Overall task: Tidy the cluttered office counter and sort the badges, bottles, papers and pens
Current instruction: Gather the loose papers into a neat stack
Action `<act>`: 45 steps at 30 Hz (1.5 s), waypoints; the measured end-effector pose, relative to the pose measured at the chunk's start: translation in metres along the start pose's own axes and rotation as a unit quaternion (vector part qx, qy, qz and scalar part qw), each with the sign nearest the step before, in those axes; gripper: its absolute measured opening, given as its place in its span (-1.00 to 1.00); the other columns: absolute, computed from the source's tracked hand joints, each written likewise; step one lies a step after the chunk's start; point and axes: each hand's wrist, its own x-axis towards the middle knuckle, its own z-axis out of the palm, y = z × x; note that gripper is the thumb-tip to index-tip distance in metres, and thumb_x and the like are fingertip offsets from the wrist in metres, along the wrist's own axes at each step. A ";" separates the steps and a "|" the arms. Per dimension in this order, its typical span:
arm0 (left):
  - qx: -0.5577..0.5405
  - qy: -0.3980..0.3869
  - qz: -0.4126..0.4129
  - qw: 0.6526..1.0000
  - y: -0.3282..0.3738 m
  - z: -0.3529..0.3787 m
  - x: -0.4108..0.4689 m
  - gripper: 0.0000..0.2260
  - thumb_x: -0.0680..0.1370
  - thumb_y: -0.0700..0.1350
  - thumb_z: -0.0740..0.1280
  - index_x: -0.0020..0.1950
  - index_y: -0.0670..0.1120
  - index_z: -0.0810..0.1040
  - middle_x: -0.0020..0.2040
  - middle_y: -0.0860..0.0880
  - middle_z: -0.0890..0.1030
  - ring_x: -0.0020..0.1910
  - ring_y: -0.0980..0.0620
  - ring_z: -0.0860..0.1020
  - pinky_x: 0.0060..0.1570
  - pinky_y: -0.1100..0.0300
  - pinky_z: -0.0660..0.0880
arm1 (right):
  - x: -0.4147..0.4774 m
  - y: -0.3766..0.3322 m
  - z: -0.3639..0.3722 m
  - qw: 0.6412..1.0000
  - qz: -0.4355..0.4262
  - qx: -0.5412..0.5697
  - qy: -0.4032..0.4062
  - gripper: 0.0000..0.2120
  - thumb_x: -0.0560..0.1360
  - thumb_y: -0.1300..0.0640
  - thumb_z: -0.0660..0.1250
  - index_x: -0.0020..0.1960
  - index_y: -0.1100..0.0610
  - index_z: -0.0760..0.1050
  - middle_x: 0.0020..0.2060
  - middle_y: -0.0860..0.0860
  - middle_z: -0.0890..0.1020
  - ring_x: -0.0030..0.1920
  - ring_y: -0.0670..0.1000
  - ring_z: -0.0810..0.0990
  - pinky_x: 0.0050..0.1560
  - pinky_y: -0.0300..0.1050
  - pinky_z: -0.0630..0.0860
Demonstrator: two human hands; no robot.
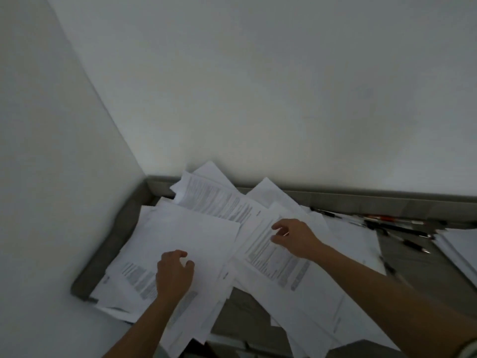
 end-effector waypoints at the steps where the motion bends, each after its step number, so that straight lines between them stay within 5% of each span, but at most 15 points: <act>1: 0.029 0.013 -0.020 0.999 -0.022 -0.011 0.006 -0.69 0.57 -0.07 0.30 0.30 -0.11 0.48 0.39 -0.19 0.39 0.31 -0.19 0.38 0.29 -0.05 0.32 | 0.010 -0.016 0.016 0.999 0.016 0.049 -0.014 -0.60 0.48 0.02 0.44 0.27 0.09 0.49 -0.02 0.02 0.61 -0.05 -0.02 0.60 -0.08 -0.16 0.57; 6: 0.198 -0.059 -0.040 0.978 -0.071 -0.017 0.003 -0.45 0.62 0.16 0.06 0.57 0.00 0.07 0.58 -0.18 0.00 0.54 -0.21 0.00 0.49 -0.05 0.04 | 0.035 -0.056 0.055 0.945 0.146 0.285 -0.063 -0.40 0.44 0.11 0.49 0.39 0.19 0.33 0.02 0.20 0.63 -0.07 0.11 0.66 -0.23 -0.12 0.64; 10: 0.199 -0.125 0.044 0.971 -0.067 -0.008 -0.007 -0.42 0.61 0.21 0.07 0.58 0.08 0.00 0.59 -0.09 -0.10 0.56 -0.14 -0.11 0.49 0.00 -0.05 | 0.057 -0.076 0.085 0.914 0.170 0.363 -0.063 -0.56 0.40 0.13 0.53 0.19 0.28 0.53 -0.06 0.17 0.70 -0.14 0.14 0.70 -0.18 -0.03 0.65; 13: 0.113 -0.124 0.060 0.984 -0.063 -0.010 -0.007 -0.42 0.60 0.19 0.16 0.56 0.05 0.10 0.58 -0.01 0.00 0.56 -0.07 -0.06 0.50 0.03 -0.04 | 0.063 -0.085 0.100 0.903 0.184 0.385 -0.042 -0.65 0.38 0.24 0.53 0.11 0.36 0.55 -0.06 0.22 0.68 -0.14 0.22 0.67 -0.21 0.01 0.65; 16: -0.131 -0.002 0.004 0.991 -0.061 -0.019 -0.003 -0.59 0.58 -0.02 0.31 0.40 -0.06 0.36 0.35 -0.04 0.37 0.40 -0.07 0.33 0.33 0.17 0.27 | 0.063 -0.093 0.103 0.897 0.193 0.397 -0.038 -0.79 0.43 0.32 0.46 0.03 0.33 0.54 -0.15 0.19 0.63 -0.28 0.11 0.57 -0.45 -0.19 0.47; 20: -0.286 0.064 -0.130 0.947 -0.060 -0.031 0.004 -0.81 0.57 -0.09 0.32 0.17 -0.08 0.49 0.16 -0.10 0.53 0.07 -0.03 0.50 0.11 0.07 0.46 | 0.060 -0.096 0.088 0.861 0.179 0.476 0.001 -0.85 0.47 0.34 0.40 0.03 0.30 0.53 -0.04 0.21 0.63 -0.03 0.20 0.61 0.03 0.10 0.60; 24: -0.150 0.116 -0.147 0.971 -0.069 -0.032 0.009 -0.73 0.55 -0.10 0.33 0.24 -0.08 0.48 0.26 -0.16 0.45 0.22 -0.15 0.42 0.23 -0.09 0.37 | 0.042 -0.089 0.067 0.917 0.151 0.369 0.006 -0.74 0.49 0.27 0.41 0.15 0.30 0.49 -0.05 0.16 0.63 -0.13 0.08 0.63 -0.26 -0.10 0.60; 26: -0.120 0.115 -0.150 0.975 -0.072 -0.032 0.008 -0.63 0.56 -0.08 0.32 0.35 -0.09 0.43 0.37 -0.17 0.39 0.32 -0.18 0.36 0.33 -0.14 0.29 | 0.031 -0.087 0.066 0.958 0.153 0.222 -0.095 -0.73 0.47 0.17 0.45 0.10 0.24 0.51 -0.08 0.11 0.65 -0.16 0.02 0.63 -0.24 -0.13 0.59; 29: -0.085 0.066 -0.134 0.985 -0.075 -0.023 0.004 -0.53 0.60 -0.01 0.25 0.48 -0.09 0.30 0.51 -0.17 0.24 0.46 -0.16 0.22 0.45 -0.11 0.12 | 0.026 -0.089 0.067 0.961 0.129 0.011 -0.246 -0.63 0.41 -0.09 0.49 0.07 0.13 0.57 -0.06 0.06 0.68 -0.13 -0.02 0.63 -0.12 -0.13 0.58; 33: -0.037 0.008 -0.104 0.994 -0.082 -0.018 0.000 -0.47 0.62 0.07 0.18 0.55 -0.07 0.15 0.57 -0.14 0.06 0.55 -0.09 0.01 0.50 -0.03 -0.02 | 0.049 -0.102 0.062 0.981 0.124 0.049 -0.144 -0.54 0.41 -0.20 0.45 0.13 0.10 0.52 -0.06 0.09 0.65 -0.09 0.04 0.65 -0.16 -0.11 0.58; 37: -0.099 -0.043 -0.092 0.990 -0.076 -0.022 -0.003 -0.42 0.61 0.09 0.20 0.57 -0.06 0.09 0.58 -0.11 0.05 0.56 -0.05 -0.02 0.51 0.04 -0.05 | 0.052 -0.114 0.078 0.966 0.139 0.088 -0.201 -0.59 0.45 -0.11 0.45 0.16 0.11 0.51 -0.01 0.07 0.65 -0.09 0.03 0.65 -0.06 -0.04 0.60; 40: -0.145 -0.063 -0.078 0.984 -0.065 -0.024 -0.006 -0.41 0.60 0.09 0.24 0.56 -0.05 0.12 0.56 -0.08 0.13 0.54 -0.03 0.06 0.50 0.08 0.01 | 0.045 -0.114 0.100 0.966 0.101 0.078 -0.224 -0.62 0.45 0.05 0.48 0.19 0.20 0.54 0.05 0.07 0.64 -0.06 -0.01 0.62 0.01 -0.12 0.60; 45: -0.207 0.015 -0.099 0.973 -0.059 -0.038 -0.001 -0.58 0.59 -0.05 0.30 0.43 -0.10 0.35 0.42 -0.15 0.34 0.35 -0.09 0.37 0.28 0.15 0.30 | 0.038 -0.109 0.091 0.978 0.055 0.101 -0.173 -0.67 0.43 0.21 0.48 0.17 0.22 0.57 0.00 0.09 0.65 -0.11 0.00 0.64 -0.17 -0.21 0.60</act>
